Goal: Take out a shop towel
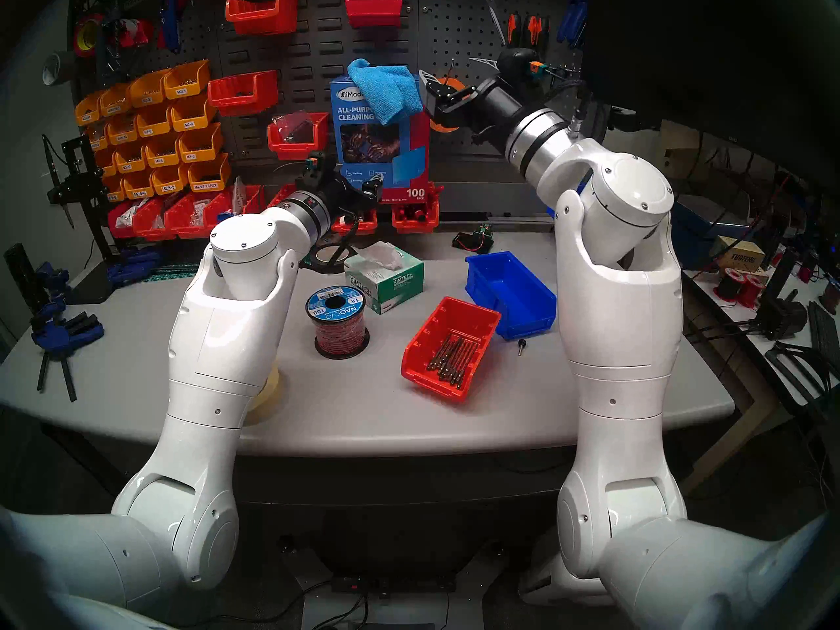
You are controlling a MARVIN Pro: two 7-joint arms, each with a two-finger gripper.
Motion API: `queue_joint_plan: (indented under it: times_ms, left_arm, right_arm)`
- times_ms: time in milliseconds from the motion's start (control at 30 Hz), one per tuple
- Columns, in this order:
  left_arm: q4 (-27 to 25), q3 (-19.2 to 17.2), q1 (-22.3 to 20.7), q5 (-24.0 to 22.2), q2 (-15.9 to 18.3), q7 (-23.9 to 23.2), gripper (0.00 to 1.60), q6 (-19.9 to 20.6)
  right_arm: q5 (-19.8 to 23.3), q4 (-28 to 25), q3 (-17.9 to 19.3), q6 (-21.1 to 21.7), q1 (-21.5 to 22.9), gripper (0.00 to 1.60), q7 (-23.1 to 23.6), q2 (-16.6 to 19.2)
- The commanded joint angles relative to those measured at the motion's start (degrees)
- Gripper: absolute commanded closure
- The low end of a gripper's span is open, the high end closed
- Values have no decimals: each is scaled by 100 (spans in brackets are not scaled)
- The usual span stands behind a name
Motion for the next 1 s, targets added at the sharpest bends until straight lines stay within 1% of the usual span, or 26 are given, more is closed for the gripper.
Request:
queue_joint_plan:
  times_ms: [0, 167, 200, 300, 433, 467, 500, 533, 567, 600, 733, 967]
  left_arm:
    - [154, -37, -635, 165, -93, -10, 0, -213]
    - [343, -152, -784, 232, -146, 4, 0, -254]
    - [438, -163, -880, 238, -148, -9, 0, -249]
    - [509, -229, -920, 262, -198, -10, 0, -272]
    - [648, -262, -1026, 266, -240, -29, 0, -288]
    - [727, -256, -1106, 260, -240, -45, 0, -285]
    - [671, -276, -1053, 250, -269, -58, 0, -305]
    - [750, -262, -1147, 239, -261, -76, 0, -293]
    - [691, -274, -1111, 228, -277, -90, 0, -304]
    - [740, -273, -1195, 185, -278, -123, 0, -295]
    - [541, -298, -1097, 159, -315, -159, 0, -300]
    - [522, -297, -1112, 188, -336, -130, 0, -245]
  right_arm:
    - [-35, -242, -57, -31, 233, 0, 36, 29]
    - [-56, -341, -35, -7, 195, 0, 53, 82]
    - [-58, -349, -25, -3, 181, 0, 61, 93]
    - [-68, -364, -4, 20, 136, 0, 76, 115]
    - [-85, -386, -2, 41, 114, 0, 82, 110]
    - [-95, -395, -5, 48, 111, 0, 80, 106]
    - [-103, -398, -10, 57, 111, 0, 80, 103]
    - [-111, -402, -17, 65, 113, 0, 78, 98]
    - [-114, -404, -20, 57, 111, 0, 74, 92]
    - [-119, -406, -22, 60, 109, 0, 72, 89]
    - [-122, -413, -22, 64, 80, 0, 70, 75]
    - [-134, -434, -16, 77, 56, 0, 59, 52]
